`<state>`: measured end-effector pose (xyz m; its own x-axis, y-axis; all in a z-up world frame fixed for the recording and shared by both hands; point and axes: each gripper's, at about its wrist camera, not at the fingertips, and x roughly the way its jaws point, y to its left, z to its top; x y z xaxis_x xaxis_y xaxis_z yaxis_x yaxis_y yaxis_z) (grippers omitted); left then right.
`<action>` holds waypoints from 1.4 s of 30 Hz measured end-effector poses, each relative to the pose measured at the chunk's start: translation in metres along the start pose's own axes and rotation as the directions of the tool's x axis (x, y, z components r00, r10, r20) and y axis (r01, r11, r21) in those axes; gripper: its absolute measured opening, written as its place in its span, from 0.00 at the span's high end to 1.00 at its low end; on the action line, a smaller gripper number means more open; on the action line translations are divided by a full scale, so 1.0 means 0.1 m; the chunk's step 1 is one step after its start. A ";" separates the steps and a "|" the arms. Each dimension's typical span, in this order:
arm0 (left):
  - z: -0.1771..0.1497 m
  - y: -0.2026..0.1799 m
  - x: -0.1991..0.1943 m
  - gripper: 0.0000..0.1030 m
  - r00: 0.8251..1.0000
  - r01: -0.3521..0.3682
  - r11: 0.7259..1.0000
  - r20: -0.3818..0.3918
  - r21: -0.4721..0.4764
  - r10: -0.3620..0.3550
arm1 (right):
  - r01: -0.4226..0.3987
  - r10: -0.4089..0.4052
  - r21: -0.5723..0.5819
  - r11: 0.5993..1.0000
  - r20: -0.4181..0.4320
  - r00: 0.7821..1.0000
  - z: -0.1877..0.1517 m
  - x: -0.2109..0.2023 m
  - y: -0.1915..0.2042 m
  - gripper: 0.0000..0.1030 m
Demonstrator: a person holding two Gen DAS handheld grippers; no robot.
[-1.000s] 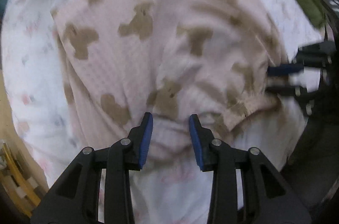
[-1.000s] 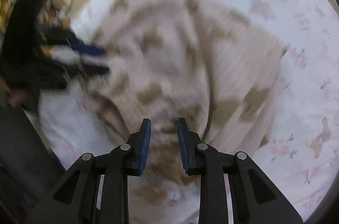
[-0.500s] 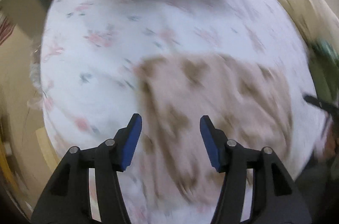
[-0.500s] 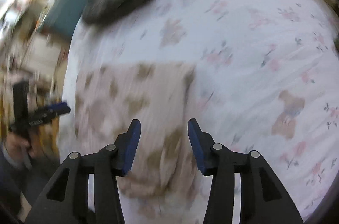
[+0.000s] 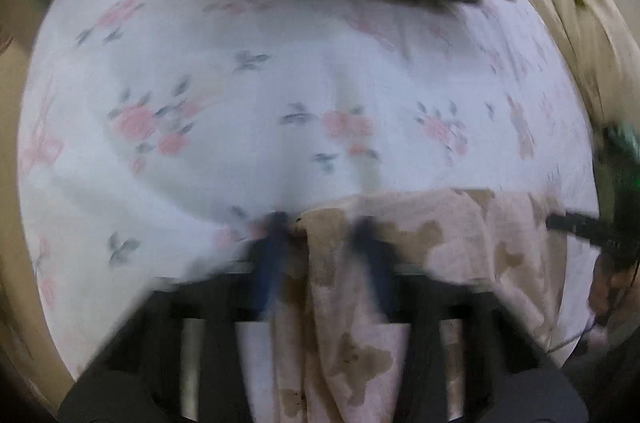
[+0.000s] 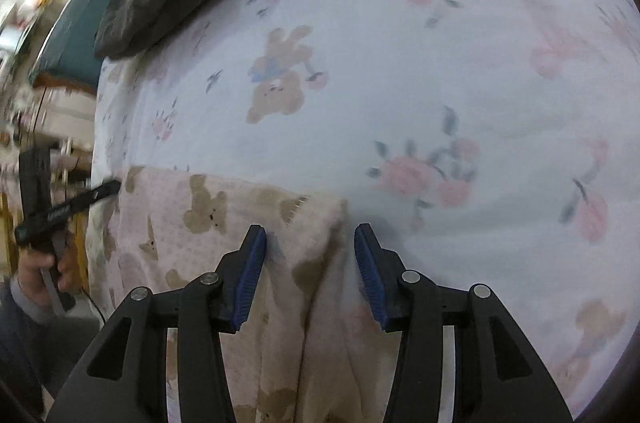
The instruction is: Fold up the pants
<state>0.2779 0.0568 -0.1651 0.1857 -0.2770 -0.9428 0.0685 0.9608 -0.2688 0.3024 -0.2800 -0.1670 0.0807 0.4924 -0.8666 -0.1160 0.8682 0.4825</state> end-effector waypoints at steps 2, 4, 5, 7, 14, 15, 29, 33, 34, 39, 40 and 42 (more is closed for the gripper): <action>0.01 -0.11 -0.01 0.96 1.000 -0.007 0.997 -0.015 0.073 0.008 | -0.005 0.005 -0.041 0.999 -0.012 1.000 0.04 -0.01 0.06 0.94; 0.03 -0.19 -0.04 0.97 0.999 -0.032 0.990 -0.002 0.137 0.033 | 0.004 -0.005 -0.080 0.997 -0.014 1.000 0.07 -0.05 0.11 0.96; 0.06 -0.19 -0.08 0.97 0.999 -0.042 0.989 0.007 0.141 0.041 | 0.013 -0.014 -0.119 0.993 -0.006 1.000 0.10 -0.08 0.15 0.97; 0.16 -0.13 -0.19 0.98 0.998 -0.034 0.992 0.049 0.121 0.029 | 0.037 -0.027 -0.168 0.985 0.062 0.998 0.18 -0.24 0.20 0.97; 0.37 -0.10 -0.41 0.98 0.982 -0.036 0.992 0.191 0.122 0.013 | 0.105 -0.046 -0.218 0.970 0.259 0.965 0.38 -0.50 0.35 0.97; 0.36 -0.09 -0.40 0.97 0.980 -0.034 0.992 0.198 0.122 0.010 | 0.111 -0.053 -0.218 0.970 0.254 0.966 0.38 -0.46 0.33 0.97; -0.11 -0.49 -1.06 0.97 0.963 -0.018 0.938 0.259 0.347 -0.078 | 0.048 0.058 -0.347 0.936 0.288 0.956 -0.22 -1.11 0.51 0.97; -0.50 -0.65 -1.16 0.97 0.976 -0.048 0.891 0.210 0.452 -0.054 | 0.078 0.020 -0.376 0.923 0.250 0.968 -0.60 -1.17 0.60 0.97; -0.61 -0.67 -1.16 0.97 0.980 -0.054 0.876 0.194 0.479 -0.046 | 0.077 0.016 -0.380 0.922 0.236 0.972 -0.72 -1.17 0.60 0.97; -1.25 -0.81 -0.94 0.95 0.994 -0.109 0.761 0.068 0.639 0.085 | 0.090 -0.043 -0.408 0.908 0.123 0.991 -1.20 -0.98 0.68 0.97; -1.33 -0.82 -0.85 0.95 0.992 -0.119 0.746 0.048 0.656 0.117 | 0.111 -0.076 -0.424 0.899 0.099 0.992 -1.30 -0.90 0.72 0.97; -1.46 -0.84 -0.70 0.94 0.986 -0.132 0.719 0.015 0.682 0.167 | 0.163 -0.149 -0.445 0.881 0.066 0.987 -1.45 -0.76 0.80 0.97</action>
<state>0.1162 -0.0020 -0.1059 0.2087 -0.1124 -0.9715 0.6933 0.7176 0.0659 0.1432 -0.2572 -0.0809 0.1620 0.3602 -0.9187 -0.5291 0.8175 0.2272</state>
